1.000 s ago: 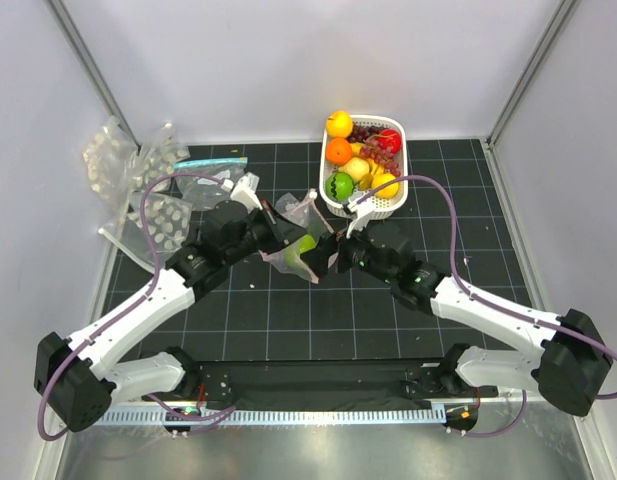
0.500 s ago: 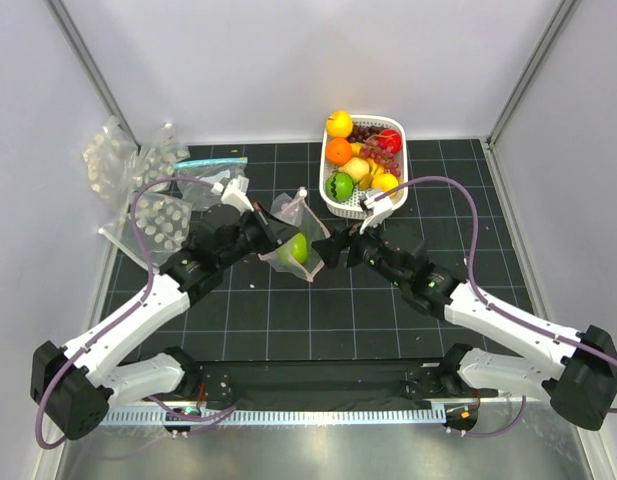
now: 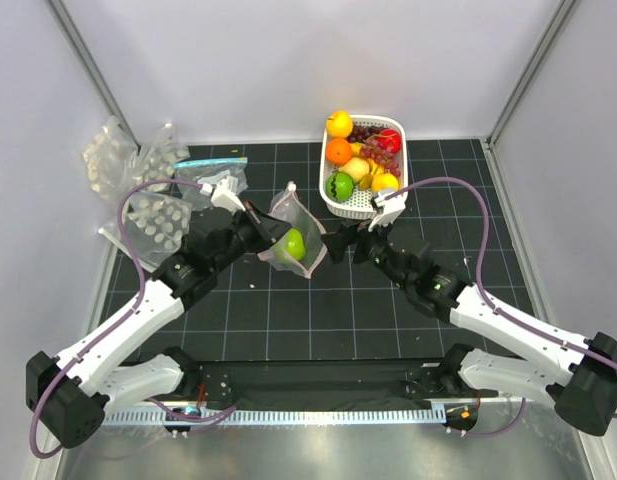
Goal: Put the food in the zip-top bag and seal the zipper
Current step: Adjust the zipper food storage bag at the center of the board.
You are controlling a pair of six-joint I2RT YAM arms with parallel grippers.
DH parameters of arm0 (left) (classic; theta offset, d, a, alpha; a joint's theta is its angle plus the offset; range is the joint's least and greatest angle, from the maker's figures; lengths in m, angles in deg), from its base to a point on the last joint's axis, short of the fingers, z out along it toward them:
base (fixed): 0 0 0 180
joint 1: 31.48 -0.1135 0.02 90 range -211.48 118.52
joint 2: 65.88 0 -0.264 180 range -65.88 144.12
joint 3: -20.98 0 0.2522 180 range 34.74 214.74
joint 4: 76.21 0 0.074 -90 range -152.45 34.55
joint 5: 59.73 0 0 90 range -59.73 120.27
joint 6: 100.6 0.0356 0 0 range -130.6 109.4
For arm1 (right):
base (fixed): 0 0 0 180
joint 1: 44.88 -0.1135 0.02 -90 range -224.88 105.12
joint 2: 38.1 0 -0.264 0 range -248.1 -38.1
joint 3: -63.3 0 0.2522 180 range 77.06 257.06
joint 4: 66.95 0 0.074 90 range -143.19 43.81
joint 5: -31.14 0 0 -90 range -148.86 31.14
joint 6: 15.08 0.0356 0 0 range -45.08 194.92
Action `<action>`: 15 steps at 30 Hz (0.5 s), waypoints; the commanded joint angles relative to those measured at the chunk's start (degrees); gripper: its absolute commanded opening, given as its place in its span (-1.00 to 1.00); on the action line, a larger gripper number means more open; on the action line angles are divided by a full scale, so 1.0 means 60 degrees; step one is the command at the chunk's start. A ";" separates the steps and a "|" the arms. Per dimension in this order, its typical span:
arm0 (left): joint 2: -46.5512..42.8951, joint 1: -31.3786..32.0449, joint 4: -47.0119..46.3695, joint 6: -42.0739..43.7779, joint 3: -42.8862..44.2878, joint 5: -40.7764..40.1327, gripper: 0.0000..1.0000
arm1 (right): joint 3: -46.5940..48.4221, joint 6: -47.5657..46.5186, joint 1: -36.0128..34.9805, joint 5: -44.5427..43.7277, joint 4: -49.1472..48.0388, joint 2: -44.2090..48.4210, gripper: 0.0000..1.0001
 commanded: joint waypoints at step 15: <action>-0.0280 -0.0054 -0.0242 0.0165 -0.0021 -0.0219 -0.98 | 0.0299 0.0158 -0.0051 -0.0720 0.0074 -0.0023 0.89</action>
